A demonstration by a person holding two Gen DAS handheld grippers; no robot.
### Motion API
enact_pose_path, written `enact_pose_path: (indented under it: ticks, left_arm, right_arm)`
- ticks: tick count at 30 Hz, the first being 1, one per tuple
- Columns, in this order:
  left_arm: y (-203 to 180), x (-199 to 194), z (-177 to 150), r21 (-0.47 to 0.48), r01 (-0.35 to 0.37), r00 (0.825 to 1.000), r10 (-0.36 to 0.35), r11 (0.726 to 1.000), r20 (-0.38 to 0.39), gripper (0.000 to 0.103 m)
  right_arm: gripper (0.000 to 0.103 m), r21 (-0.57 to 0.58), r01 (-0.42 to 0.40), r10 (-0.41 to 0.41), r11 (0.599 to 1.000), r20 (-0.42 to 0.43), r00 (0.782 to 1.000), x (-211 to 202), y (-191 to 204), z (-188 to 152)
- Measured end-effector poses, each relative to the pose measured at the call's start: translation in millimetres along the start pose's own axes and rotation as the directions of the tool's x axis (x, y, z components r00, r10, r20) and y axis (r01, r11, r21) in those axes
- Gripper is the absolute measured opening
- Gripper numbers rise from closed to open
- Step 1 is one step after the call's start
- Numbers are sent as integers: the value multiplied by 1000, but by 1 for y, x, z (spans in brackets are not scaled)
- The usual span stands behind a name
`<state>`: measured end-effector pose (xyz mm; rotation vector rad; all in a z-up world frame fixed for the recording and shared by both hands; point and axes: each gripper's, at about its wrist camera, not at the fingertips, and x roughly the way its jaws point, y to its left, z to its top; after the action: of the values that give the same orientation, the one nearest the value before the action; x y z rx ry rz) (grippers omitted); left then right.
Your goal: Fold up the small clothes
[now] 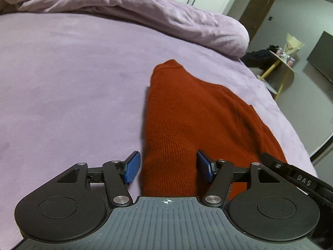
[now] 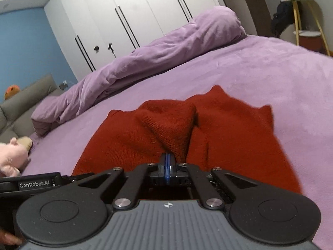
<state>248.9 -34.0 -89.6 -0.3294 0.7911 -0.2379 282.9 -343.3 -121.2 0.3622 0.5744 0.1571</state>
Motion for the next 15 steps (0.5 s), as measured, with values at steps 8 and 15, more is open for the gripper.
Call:
enact_pose_path:
  ticks: [8, 15]
  left_arm:
    - [5, -47, -16, -50, 30, 999, -32, 998, -33, 62]
    - [-18, -56, -52, 116, -1, 996, 12, 993, -92, 62]
  right_arm:
    - [46, 318, -168, 230, 933, -169, 958, -1, -42, 20]
    - [70, 259, -80, 125, 963, -163, 979, -3, -36, 39]
